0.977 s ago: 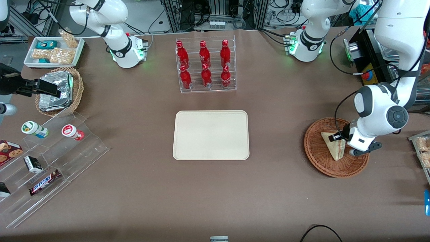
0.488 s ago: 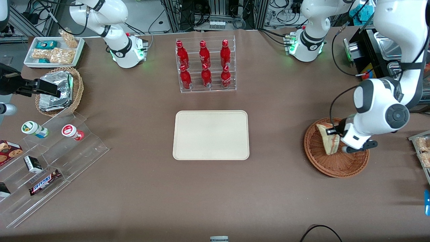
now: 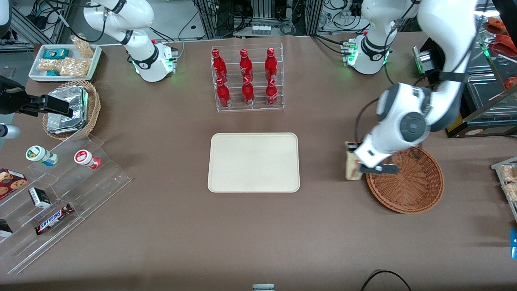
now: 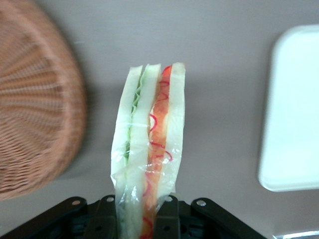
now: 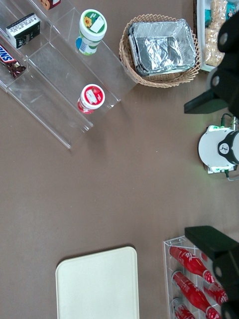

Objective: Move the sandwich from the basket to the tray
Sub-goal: 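Carry the sandwich with the left gripper over the cream tray, then lower the sandwich onto the tray and open the left gripper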

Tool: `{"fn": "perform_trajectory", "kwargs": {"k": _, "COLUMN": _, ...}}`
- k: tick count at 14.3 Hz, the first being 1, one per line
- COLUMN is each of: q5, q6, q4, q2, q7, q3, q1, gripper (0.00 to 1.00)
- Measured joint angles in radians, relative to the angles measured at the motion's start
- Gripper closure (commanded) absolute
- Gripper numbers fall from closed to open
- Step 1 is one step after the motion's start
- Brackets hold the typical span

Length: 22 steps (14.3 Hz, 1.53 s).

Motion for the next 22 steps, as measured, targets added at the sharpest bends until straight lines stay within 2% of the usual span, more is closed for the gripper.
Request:
{"fn": "perform_trajectory", "kwargs": {"k": 3, "q5": 0.005, "q6": 0.000, "q4": 0.042, "q2": 0.029, "q7": -0.026, "q3": -0.004, "q1": -0.131, "gripper": 0.86}}
{"fn": "perform_trajectory", "kwargs": {"k": 4, "q5": 0.027, "q6": 0.000, "q4": 0.062, "q2": 0.049, "q7": -0.058, "q3": -0.004, "q1": -0.174, "gripper": 0.86}}
{"fn": "perform_trajectory", "kwargs": {"k": 7, "q5": 0.197, "q6": -0.007, "q4": 0.180, "q2": 0.167, "q7": -0.331, "q3": -0.003, "q1": -0.316, "gripper": 0.85}}
{"fn": "perform_trajectory", "kwargs": {"k": 9, "q5": 0.287, "q6": -0.074, "q4": 0.307, "q2": 0.269, "q7": -0.505, "q3": -0.003, "q1": -0.407, "gripper": 0.85}}
{"fn": "perform_trajectory", "kwargs": {"k": 12, "q5": 0.308, "q6": -0.134, "q4": 0.442, "q2": 0.369, "q7": -0.631, "q3": -0.002, "q1": -0.505, "gripper": 0.84}}
{"fn": "perform_trajectory", "kwargs": {"k": 18, "q5": 0.308, "q6": -0.111, "q4": 0.584, "q2": 0.501, "q7": -0.799, "q3": -0.003, "q1": -0.585, "gripper": 0.81}}
{"fn": "perform_trajectory", "kwargs": {"k": 21, "q5": 0.309, "q6": -0.092, "q4": 0.637, "q2": 0.566, "q7": -0.834, "q3": -0.002, "q1": -0.603, "gripper": 0.71}}
{"fn": "perform_trajectory", "kwargs": {"k": 22, "q5": 0.309, "q6": -0.090, "q4": 0.644, "q2": 0.578, "q7": -0.835, "q3": -0.002, "q1": -0.606, "gripper": 0.52}}
